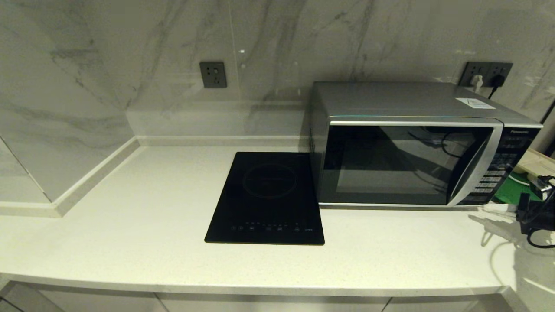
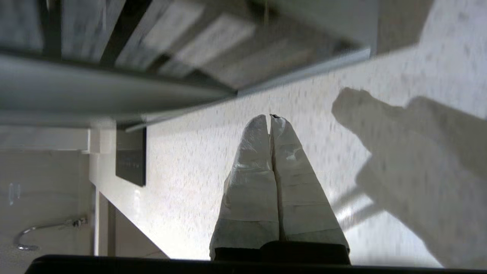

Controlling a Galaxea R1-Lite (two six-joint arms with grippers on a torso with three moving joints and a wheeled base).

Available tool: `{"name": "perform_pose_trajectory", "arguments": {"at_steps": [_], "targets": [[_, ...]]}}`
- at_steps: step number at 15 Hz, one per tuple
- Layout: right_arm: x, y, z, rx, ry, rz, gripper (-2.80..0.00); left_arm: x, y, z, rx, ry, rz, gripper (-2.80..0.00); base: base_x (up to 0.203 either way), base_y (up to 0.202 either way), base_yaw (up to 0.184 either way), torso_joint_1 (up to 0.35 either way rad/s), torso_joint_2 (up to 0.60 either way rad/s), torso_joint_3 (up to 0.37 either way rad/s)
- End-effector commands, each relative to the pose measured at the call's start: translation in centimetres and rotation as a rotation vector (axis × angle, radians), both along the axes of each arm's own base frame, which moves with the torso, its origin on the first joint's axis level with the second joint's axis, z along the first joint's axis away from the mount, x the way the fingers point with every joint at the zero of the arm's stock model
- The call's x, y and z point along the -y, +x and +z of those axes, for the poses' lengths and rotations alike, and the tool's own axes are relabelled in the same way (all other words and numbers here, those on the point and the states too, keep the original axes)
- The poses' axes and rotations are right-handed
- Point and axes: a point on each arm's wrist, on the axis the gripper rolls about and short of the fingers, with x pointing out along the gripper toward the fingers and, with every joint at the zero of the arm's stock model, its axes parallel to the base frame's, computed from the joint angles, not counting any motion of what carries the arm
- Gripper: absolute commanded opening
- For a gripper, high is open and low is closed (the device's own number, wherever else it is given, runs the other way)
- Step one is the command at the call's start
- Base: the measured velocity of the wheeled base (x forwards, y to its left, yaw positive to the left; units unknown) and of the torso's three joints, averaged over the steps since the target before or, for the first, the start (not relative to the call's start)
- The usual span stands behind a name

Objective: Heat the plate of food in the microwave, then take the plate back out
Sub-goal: Open the microwave oven

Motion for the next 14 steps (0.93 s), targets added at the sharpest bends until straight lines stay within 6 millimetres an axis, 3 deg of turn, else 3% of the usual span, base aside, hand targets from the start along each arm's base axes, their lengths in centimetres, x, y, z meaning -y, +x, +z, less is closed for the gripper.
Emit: {"name": "perform_pose_trajectory", "arguments": {"at_steps": [1,4,9,12,14], "targets": [[-0.2,-2.5,2.6,0.045,-0.061,-0.01,-2.8,0.0,0.0,0.0,0.0,-0.001,0.001,-2.8,0.0,0.0,0.0,0.0,0.0,0.0],[-1.1,-5.6,6.2,0.059,-0.247,-0.055,-2.8,0.0,0.0,0.0,0.0,-0.002,0.001,-2.8,0.0,0.0,0.0,0.0,0.0,0.0],[-6.2,-11.0,14.6,0.079,-0.653,-0.154,-2.8,0.0,0.0,0.0,0.0,-0.002,0.001,-2.8,0.0,0.0,0.0,0.0,0.0,0.0],[-10.8,-13.9,20.2,0.164,-0.876,-0.214,-2.8,0.0,0.0,0.0,0.0,0.0,0.001,-2.8,0.0,0.0,0.0,0.0,0.0,0.0],[-15.1,-15.8,22.9,0.255,-0.996,-0.226,-2.8,0.0,0.0,0.0,0.0,-0.001,0.001,-2.8,0.0,0.0,0.0,0.0,0.0,0.0]]}}
